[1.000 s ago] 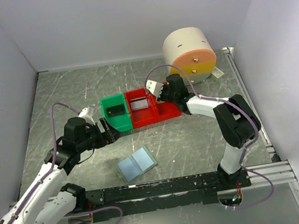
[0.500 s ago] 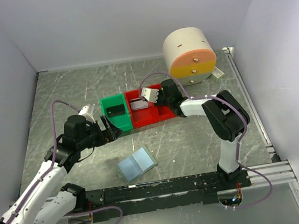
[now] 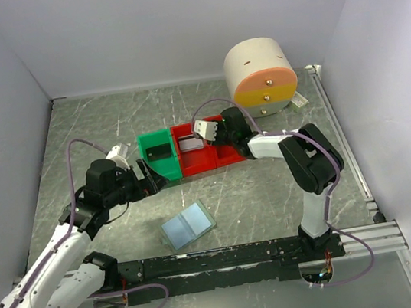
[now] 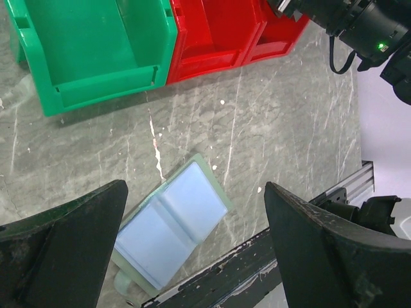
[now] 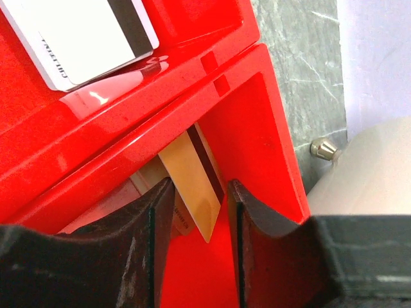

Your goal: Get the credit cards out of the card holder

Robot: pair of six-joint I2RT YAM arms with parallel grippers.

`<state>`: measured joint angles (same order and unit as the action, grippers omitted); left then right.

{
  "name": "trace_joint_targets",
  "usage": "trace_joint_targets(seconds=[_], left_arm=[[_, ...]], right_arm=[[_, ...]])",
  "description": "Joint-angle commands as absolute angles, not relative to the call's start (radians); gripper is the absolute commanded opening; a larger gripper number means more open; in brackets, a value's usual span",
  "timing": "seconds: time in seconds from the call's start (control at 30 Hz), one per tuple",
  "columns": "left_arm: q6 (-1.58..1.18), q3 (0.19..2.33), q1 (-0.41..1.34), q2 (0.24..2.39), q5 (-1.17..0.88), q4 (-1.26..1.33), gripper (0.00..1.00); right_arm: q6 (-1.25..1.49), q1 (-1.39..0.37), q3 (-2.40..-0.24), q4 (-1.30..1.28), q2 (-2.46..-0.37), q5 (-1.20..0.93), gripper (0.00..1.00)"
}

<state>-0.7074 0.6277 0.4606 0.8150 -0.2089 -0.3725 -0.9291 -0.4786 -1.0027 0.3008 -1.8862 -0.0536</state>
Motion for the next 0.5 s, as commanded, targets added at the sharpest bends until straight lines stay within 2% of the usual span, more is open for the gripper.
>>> trace_joint_targets(seconds=[0.0,0.3,0.47], left_arm=[[-0.713,0.626,0.454,0.794,-0.235,-0.387,1.00],[-0.738,0.591,0.454,0.765,-0.303,-0.377,1.00],[-0.767,0.566,0.454,0.770,-0.350,-0.374,0.99]], right_arm=[[-0.910,-0.476,-1.024,0.250,-1.840,-0.096,0.40],[-0.868,-0.466,-1.006,0.225,-1.786,-0.104,0.42],[-0.677,-0.465,-0.987,0.246,-1.703,-0.103,0.44]])
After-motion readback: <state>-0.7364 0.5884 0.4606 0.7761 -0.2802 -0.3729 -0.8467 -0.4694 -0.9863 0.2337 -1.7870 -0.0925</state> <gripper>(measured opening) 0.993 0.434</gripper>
